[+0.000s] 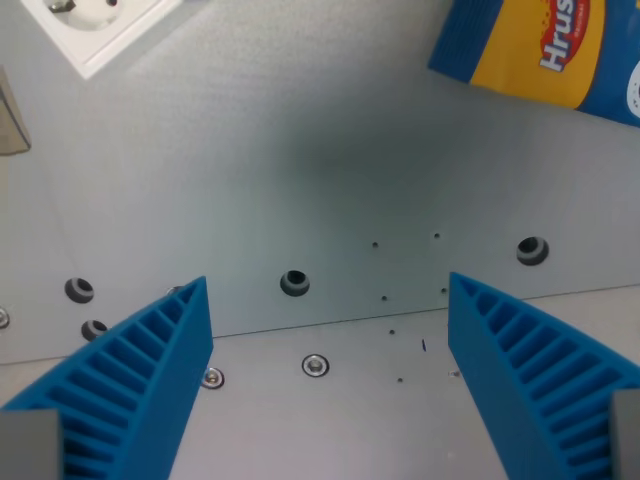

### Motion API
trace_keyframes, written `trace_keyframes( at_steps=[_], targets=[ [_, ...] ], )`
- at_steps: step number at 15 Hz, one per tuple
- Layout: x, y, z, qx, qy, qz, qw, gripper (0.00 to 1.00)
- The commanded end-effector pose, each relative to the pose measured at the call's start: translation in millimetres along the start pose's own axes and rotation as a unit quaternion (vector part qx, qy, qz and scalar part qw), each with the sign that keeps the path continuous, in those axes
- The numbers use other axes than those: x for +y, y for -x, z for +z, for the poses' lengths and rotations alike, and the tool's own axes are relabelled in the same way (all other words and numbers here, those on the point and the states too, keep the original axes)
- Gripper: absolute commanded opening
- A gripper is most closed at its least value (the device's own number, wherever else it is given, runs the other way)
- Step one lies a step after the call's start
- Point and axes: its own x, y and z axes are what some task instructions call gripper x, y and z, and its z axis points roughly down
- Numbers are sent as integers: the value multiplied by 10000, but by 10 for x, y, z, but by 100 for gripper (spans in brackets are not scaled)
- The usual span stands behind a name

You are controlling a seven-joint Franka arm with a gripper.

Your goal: Rotate around gripper positive x

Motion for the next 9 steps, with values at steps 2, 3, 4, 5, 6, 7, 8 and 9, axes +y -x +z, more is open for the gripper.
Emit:
trace_keyframes(
  at_steps=[2,3,4,5,6,7,8,9],
  targets=[
    [48,-2,-16,54,-1074,-82,9942,100],
    [48,-2,-16,53,-1140,-82,9934,100],
    [48,-2,-16,53,-1206,-82,9926,100],
    [48,-2,-16,52,-1272,-83,9918,100],
    [48,-2,-16,52,-1338,-83,9910,100],
    [48,-2,-16,51,-1405,-83,9900,100],
    [48,-2,-16,51,-1470,-84,9891,100],
    [48,-2,-16,50,-1536,-84,9881,100]
  ],
)
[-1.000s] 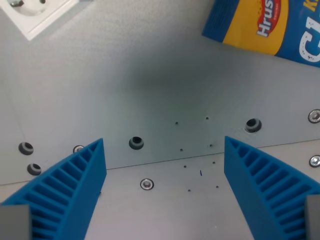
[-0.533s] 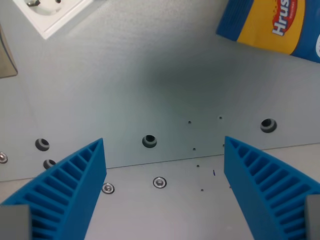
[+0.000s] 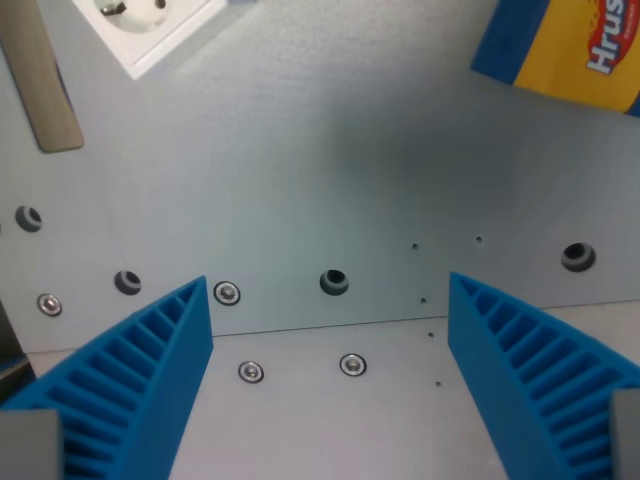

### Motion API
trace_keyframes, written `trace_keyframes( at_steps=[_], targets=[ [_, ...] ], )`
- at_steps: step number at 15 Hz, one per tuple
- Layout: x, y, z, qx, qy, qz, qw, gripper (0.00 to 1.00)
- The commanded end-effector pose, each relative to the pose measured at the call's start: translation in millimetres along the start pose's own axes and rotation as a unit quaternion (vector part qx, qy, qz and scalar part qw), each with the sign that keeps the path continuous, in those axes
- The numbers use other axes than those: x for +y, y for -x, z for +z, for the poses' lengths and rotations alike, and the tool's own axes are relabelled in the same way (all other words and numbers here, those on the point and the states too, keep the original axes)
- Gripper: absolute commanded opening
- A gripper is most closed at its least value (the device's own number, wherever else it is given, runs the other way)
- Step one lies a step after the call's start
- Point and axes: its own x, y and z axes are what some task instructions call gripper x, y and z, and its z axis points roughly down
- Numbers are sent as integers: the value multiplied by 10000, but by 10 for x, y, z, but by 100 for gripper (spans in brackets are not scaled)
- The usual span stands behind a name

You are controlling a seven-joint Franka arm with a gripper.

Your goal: Rotate around gripper positive x

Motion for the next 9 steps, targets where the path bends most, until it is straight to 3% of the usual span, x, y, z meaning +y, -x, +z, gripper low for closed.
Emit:
trace_keyframes(
  at_steps=[1,9],
  targets=[
    [47,14,-7,44,-1162,-108,9932,100],
    [47,14,-7,38,-1689,-110,9856,100]
  ],
)
